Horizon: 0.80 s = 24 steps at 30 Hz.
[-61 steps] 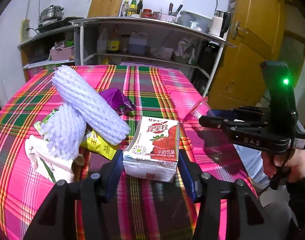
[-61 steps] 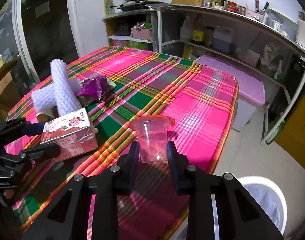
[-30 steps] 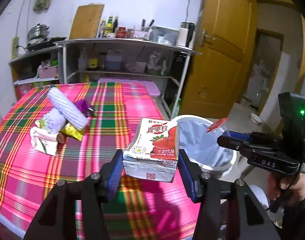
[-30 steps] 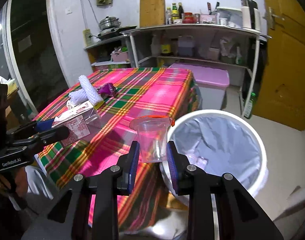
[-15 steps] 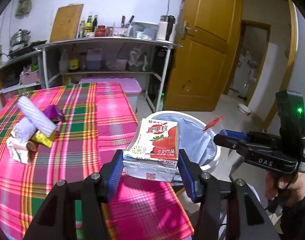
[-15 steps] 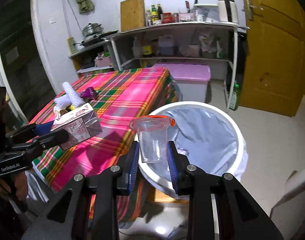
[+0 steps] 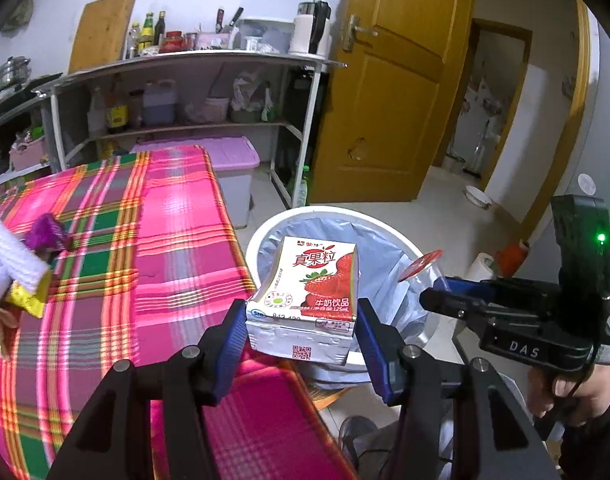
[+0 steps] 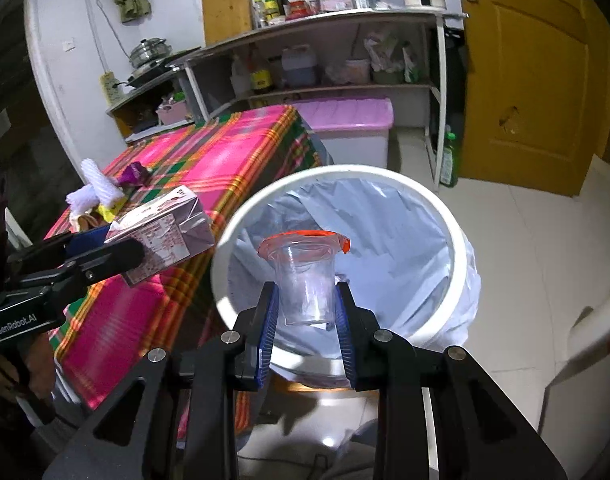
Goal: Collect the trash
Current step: 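Carry the carton and cup over the trash bin and open both tools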
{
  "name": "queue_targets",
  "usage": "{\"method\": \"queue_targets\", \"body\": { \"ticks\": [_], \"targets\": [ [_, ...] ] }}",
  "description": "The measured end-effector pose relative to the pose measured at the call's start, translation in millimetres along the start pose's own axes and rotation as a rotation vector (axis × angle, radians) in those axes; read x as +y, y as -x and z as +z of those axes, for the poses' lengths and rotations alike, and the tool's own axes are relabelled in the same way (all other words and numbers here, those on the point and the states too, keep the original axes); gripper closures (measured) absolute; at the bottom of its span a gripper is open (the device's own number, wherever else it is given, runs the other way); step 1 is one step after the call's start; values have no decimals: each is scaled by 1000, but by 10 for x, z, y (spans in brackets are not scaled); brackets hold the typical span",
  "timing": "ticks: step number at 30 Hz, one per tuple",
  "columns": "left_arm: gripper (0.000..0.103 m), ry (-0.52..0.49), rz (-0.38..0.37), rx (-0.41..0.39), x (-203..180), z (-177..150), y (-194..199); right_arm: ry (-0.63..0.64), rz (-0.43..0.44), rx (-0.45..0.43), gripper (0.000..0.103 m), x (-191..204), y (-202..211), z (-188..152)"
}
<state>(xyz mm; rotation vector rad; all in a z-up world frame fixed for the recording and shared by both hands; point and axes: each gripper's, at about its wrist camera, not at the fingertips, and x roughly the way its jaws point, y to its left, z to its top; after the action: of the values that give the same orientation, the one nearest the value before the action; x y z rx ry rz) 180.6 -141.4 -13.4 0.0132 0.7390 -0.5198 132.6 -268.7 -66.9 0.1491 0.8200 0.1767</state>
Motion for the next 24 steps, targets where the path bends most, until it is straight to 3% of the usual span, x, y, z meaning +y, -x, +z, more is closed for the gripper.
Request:
{"method": "queue_targets", "body": {
  "ticks": [13,17,24],
  "targets": [
    [49,27,-22,95,-18,50,-517,-23,-24,56,73,-177,-223,-21],
    [49,46,-28,96,2,44,-525,-21,-27,47,60,-173,-202,-9],
    [49,66,-26,47,66,68,-310,-18,-13,18,60,-111,-64,7]
  ]
}}
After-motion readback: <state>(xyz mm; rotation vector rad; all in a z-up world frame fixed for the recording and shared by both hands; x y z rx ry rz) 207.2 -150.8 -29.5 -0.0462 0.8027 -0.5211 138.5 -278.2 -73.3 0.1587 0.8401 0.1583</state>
